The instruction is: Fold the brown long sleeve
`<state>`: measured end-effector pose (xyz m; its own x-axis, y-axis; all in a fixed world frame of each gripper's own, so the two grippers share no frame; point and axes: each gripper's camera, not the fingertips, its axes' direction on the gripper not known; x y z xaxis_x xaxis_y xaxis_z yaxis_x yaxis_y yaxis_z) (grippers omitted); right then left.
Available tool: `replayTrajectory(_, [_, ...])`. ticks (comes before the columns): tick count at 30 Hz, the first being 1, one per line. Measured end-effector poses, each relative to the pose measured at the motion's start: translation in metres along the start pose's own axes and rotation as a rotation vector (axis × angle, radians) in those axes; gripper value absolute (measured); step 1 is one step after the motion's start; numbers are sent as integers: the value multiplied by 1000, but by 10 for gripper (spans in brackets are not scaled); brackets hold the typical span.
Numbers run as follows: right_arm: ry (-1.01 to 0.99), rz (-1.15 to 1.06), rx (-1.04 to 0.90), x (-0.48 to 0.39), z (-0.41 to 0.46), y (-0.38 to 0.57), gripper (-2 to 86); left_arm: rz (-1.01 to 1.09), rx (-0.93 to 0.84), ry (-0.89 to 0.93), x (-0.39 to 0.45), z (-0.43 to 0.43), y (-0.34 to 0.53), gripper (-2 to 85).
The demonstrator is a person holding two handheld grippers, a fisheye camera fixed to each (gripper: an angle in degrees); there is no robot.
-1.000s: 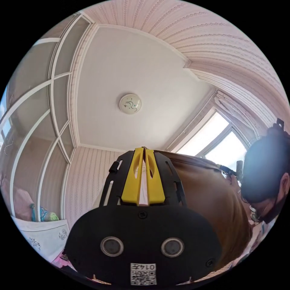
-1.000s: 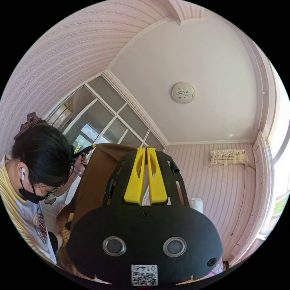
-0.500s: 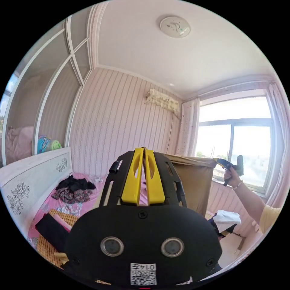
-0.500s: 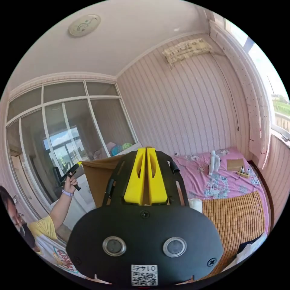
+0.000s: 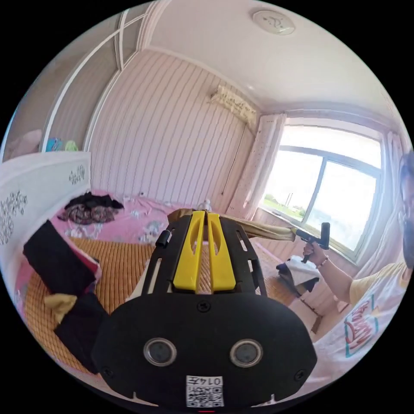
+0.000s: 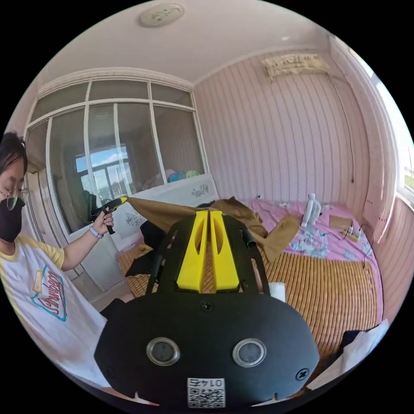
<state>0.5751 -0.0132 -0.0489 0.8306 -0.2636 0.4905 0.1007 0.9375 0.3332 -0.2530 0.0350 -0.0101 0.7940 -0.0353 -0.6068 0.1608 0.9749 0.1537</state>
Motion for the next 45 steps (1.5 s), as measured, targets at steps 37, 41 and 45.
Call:
replayTrajectory(37, [269, 695, -638, 52, 182, 273, 2, -393, -764, -69, -140, 156, 197, 38])
replayTrajectory(41, [273, 690, -618, 42, 180, 273, 1, -404, -717, -100, -144, 155, 193, 4])
replayTrajectory(45, [291, 616, -630, 20, 181, 267, 1, -398, -680, -110, -142, 157, 190, -8])
